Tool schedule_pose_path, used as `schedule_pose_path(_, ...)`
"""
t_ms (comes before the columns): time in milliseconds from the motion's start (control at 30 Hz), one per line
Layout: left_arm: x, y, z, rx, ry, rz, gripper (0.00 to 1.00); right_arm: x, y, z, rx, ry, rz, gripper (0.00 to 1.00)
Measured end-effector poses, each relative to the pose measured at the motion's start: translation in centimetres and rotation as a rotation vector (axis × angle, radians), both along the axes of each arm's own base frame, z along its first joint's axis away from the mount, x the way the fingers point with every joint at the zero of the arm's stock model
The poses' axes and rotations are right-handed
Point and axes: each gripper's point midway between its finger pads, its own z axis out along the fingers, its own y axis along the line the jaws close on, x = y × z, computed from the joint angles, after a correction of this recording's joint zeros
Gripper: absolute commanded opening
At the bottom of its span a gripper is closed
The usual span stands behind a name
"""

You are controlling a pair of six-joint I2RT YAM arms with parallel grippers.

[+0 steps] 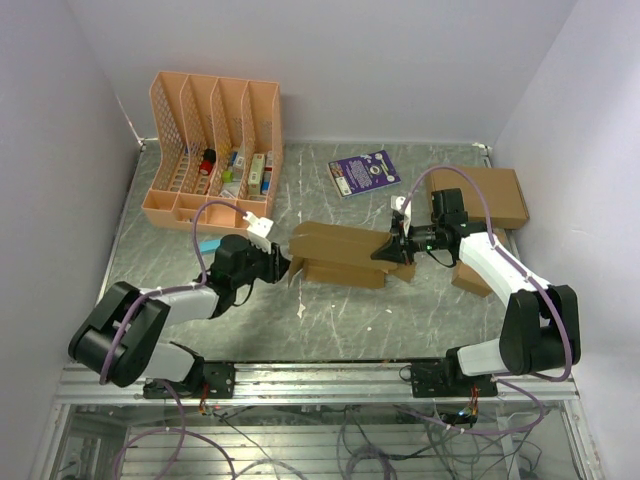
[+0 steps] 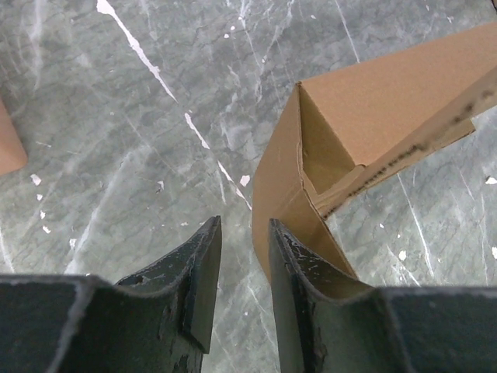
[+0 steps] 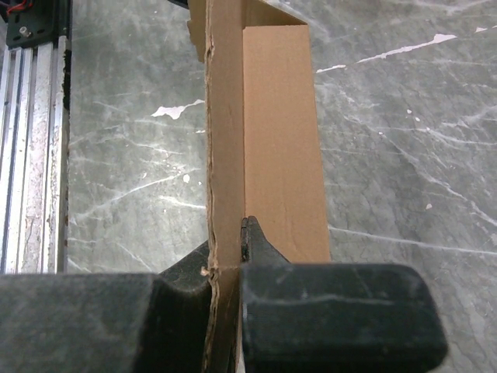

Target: Fold the paper box

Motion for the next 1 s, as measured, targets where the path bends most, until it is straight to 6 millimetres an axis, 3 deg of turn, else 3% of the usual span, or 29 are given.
schedule_pose_path(533, 0.1, -1.5, 0.7, 0.016, -0.089, -0.108, 0.46, 0.5, 0.1, 0.2, 0.005, 0.001, -0.021, 0.00)
schedule_pose_path(767, -0.8, -3.3, 0.5, 0.073, -0.137, -0.172, 0.48, 0.5, 0.0, 0.2, 0.001, -0.008, -0.017, 0.00)
schedule_pose_path(1000, -0.8, -3.3, 0.6, 0.093, -0.183, -0.161, 0.52, 0.6, 0.0, 0.1, -0.001, -0.020, -0.012, 0.00)
